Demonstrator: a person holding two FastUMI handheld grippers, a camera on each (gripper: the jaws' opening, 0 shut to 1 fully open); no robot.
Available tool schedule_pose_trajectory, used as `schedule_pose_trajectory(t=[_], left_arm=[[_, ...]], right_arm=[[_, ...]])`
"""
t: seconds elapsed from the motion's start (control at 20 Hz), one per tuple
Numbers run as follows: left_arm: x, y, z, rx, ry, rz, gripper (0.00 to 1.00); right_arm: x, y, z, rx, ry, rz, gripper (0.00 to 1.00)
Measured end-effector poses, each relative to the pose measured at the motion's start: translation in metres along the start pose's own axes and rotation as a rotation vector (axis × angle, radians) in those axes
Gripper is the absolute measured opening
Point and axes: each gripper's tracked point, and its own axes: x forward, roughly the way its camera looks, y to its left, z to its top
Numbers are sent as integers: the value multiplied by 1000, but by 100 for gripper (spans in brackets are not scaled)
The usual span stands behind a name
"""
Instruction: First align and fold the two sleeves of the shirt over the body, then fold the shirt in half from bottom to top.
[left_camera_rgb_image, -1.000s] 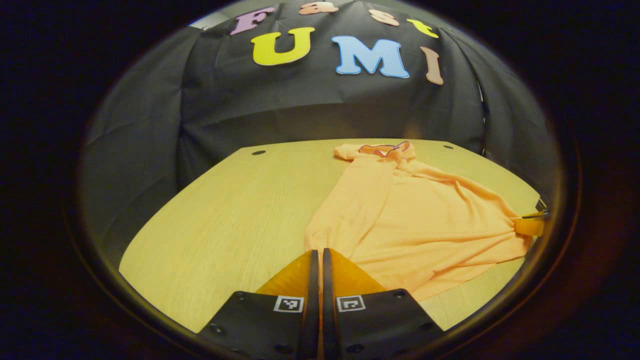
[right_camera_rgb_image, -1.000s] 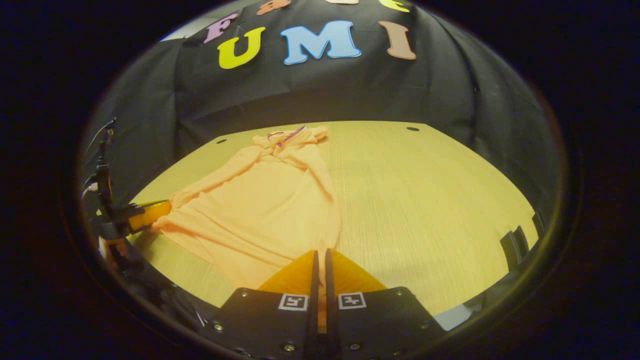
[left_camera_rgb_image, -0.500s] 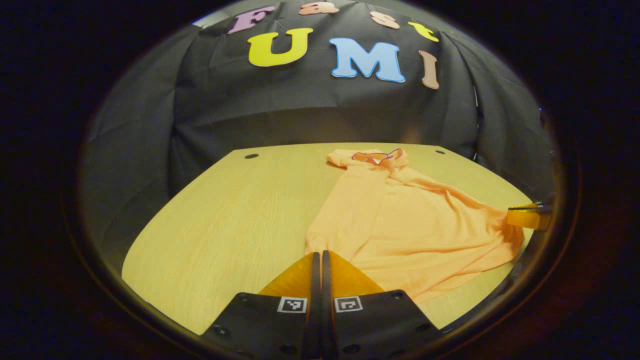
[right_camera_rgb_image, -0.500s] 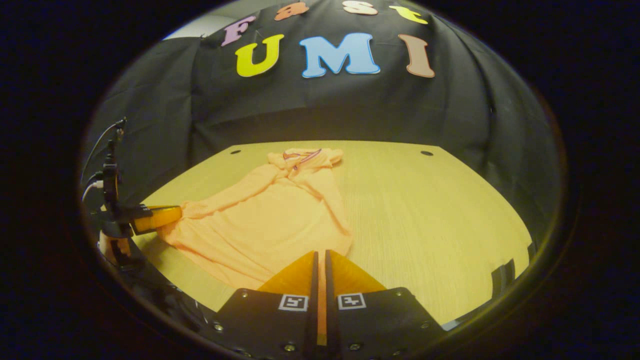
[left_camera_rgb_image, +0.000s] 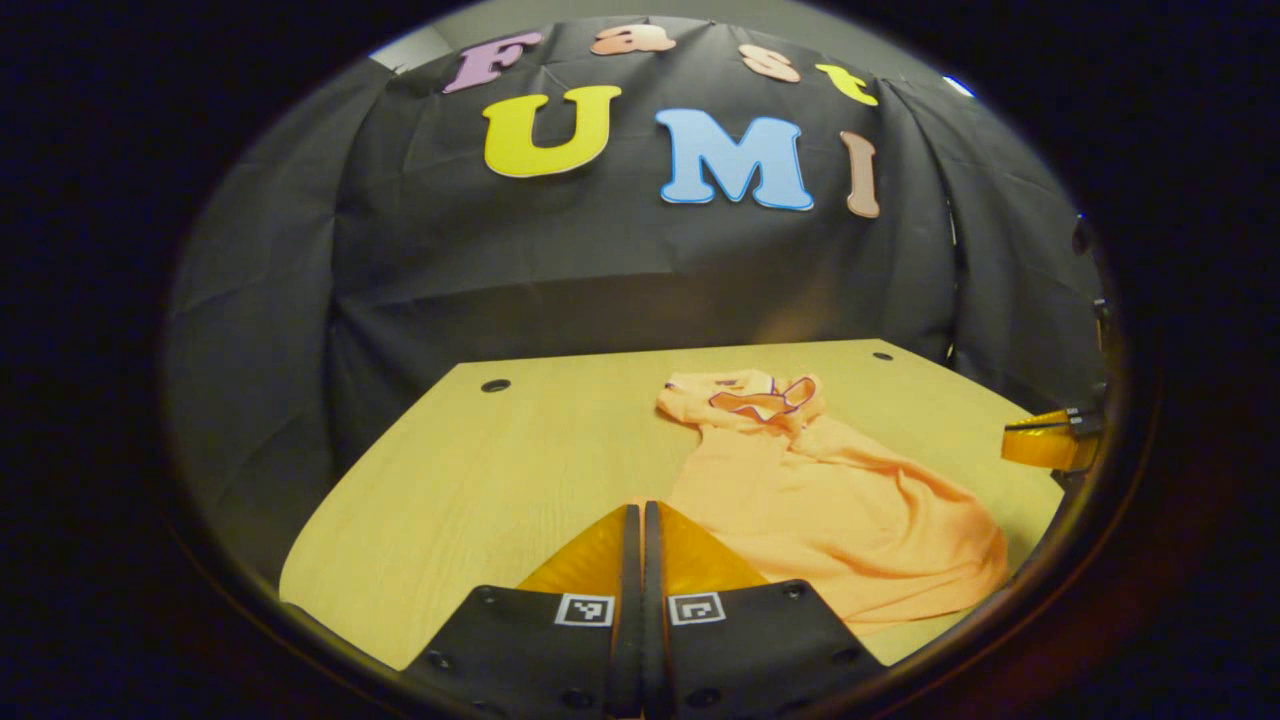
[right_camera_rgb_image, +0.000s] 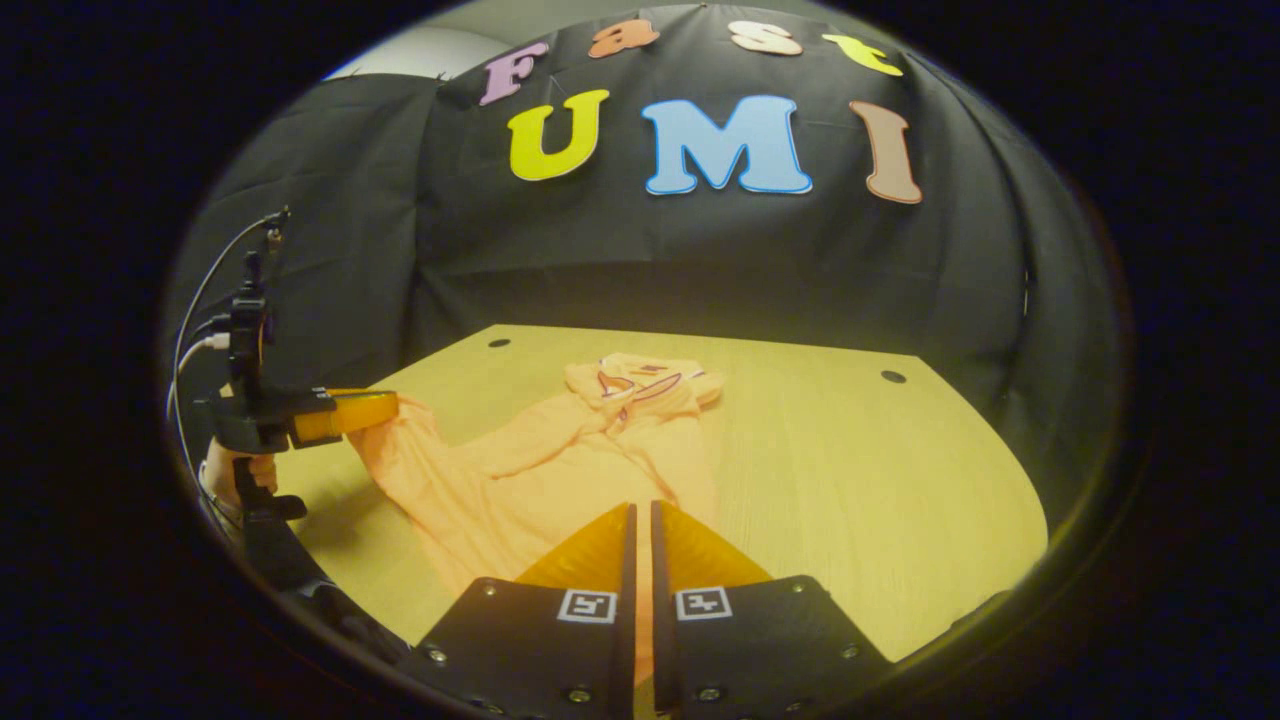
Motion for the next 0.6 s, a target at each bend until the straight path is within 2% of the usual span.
schedule_pose_trajectory(t=[0.1,0.25,0.45,0.5,0.6], left_arm=[[7,-1,12,0,-20,-6,6],[18,-6,28,8,-43,-21,6],[35,-17,42,25,-69,-37,6],[40,-21,45,24,-71,-40,7],[47,-26,46,19,-73,-48,7]], right_arm=[[8,-6,-7,7,26,-16,7],[14,-7,-25,65,90,1,8],[20,-24,-52,96,150,-60,33],[22,-25,-60,104,168,-67,37],[26,-25,-71,125,197,-67,36]])
